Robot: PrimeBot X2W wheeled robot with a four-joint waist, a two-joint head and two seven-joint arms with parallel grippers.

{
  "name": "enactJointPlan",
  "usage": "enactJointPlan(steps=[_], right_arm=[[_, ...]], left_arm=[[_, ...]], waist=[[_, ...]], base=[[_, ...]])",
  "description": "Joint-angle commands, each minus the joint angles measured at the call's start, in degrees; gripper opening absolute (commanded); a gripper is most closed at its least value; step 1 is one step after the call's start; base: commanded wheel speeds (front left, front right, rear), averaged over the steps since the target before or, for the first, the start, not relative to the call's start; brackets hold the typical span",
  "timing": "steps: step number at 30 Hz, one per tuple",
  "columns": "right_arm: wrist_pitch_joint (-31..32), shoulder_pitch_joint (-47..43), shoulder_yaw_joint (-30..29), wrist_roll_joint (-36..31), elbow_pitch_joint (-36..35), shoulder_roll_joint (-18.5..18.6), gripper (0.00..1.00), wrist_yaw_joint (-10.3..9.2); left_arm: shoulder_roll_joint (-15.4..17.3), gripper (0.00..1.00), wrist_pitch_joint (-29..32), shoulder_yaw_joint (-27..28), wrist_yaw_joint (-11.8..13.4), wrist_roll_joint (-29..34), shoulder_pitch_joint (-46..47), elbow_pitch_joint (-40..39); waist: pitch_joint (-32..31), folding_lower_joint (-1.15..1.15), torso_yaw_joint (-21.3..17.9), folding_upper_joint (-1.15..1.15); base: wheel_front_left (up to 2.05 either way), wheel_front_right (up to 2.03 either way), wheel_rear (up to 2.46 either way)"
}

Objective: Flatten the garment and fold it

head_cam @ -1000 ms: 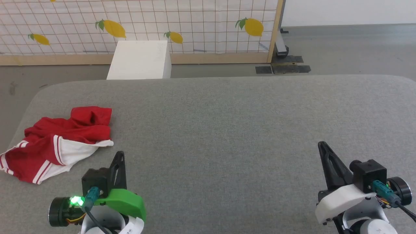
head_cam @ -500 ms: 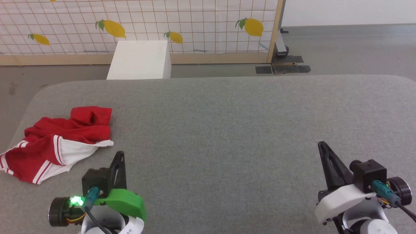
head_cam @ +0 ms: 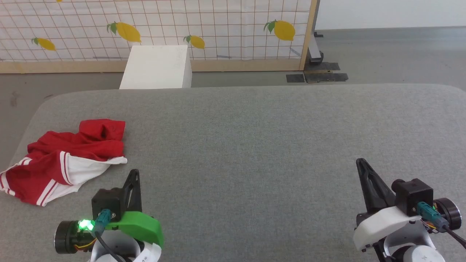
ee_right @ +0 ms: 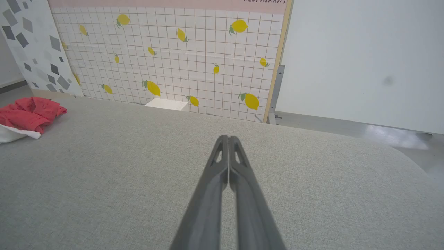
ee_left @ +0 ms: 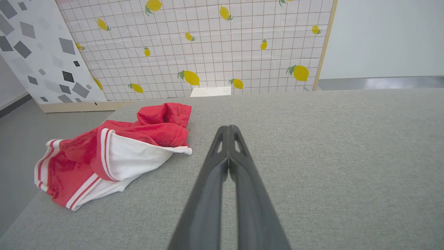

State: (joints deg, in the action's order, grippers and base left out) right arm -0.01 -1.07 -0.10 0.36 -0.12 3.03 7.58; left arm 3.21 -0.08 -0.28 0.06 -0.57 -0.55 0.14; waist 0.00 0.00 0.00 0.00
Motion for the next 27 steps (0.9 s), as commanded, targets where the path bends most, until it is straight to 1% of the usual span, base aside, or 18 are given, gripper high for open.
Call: enactJointPlan(steps=[1, 27], right_arm=[[0.01, 1.07, 0.1, -0.36, 0.12, -0.15, 0.0, -0.09], [0.01, 1.07, 0.1, -0.36, 0.12, -0.15, 0.0, -0.09]], left_arm=[[-0.34, 0.0, 0.08, 0.28, -0.06, 0.57, 0.55, -0.14], [-0.34, 0.0, 0.08, 0.28, -0.06, 0.57, 0.55, -0.14]], waist=[[0.0, 0.0, 0.0, 0.0], [0.0, 0.0, 0.0, 0.0]], base=[[0.0, 0.0, 0.0], [0.0, 0.0, 0.0]])
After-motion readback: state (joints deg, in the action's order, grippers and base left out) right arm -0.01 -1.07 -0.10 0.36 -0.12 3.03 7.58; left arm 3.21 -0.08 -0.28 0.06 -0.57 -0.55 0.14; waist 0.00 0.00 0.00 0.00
